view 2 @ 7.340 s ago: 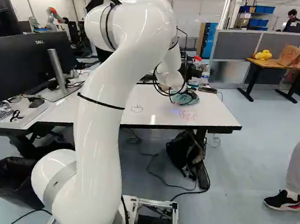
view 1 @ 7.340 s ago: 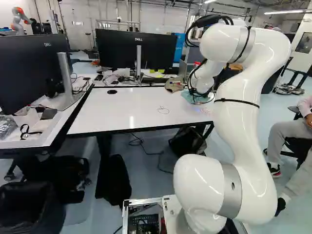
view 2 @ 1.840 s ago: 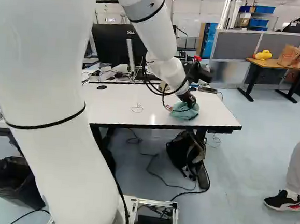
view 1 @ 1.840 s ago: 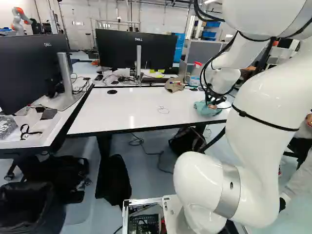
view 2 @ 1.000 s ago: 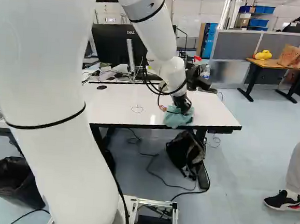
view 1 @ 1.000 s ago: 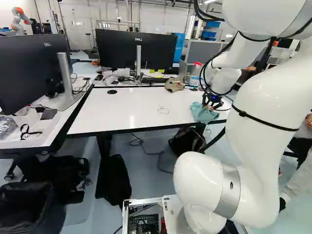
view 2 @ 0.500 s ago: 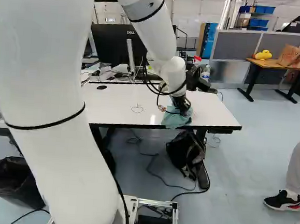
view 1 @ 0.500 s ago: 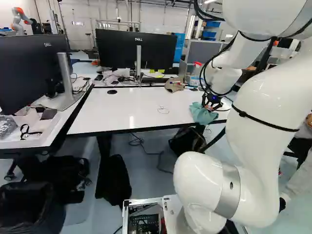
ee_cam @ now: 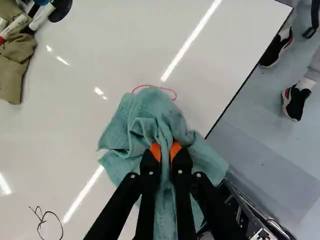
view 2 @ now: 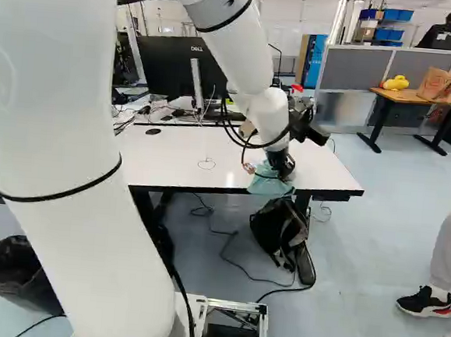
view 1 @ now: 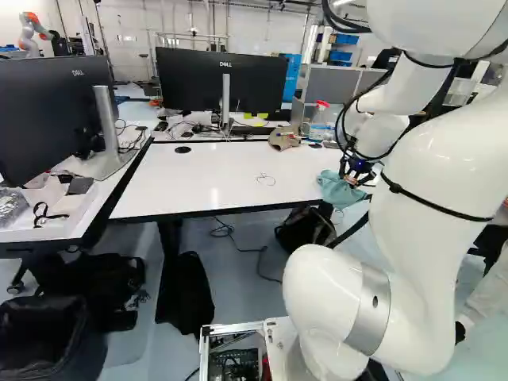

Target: Clean the table with the green towel

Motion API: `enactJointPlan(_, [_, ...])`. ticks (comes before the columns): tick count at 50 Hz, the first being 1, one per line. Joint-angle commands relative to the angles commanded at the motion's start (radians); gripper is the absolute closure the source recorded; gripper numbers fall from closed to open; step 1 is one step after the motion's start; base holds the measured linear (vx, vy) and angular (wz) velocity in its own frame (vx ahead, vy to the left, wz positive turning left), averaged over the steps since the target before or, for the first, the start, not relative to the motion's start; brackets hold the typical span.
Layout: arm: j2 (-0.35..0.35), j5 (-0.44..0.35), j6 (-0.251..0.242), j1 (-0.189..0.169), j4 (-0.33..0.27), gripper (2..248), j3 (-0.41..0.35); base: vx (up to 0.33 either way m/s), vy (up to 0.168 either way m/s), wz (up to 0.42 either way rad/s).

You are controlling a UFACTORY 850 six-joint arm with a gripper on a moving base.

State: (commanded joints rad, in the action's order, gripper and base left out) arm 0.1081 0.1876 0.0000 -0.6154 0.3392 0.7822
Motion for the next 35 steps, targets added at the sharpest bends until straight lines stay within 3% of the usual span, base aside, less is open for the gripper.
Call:
enactJointPlan(19, [0.088,0.000,0.000,-0.028,0.000,209,0.099,0.000,0.000,0.000])
enactJointPlan(35, [0.164,0.000,0.000,-0.030,0.000,209,0.190,0.000,0.000,0.000])
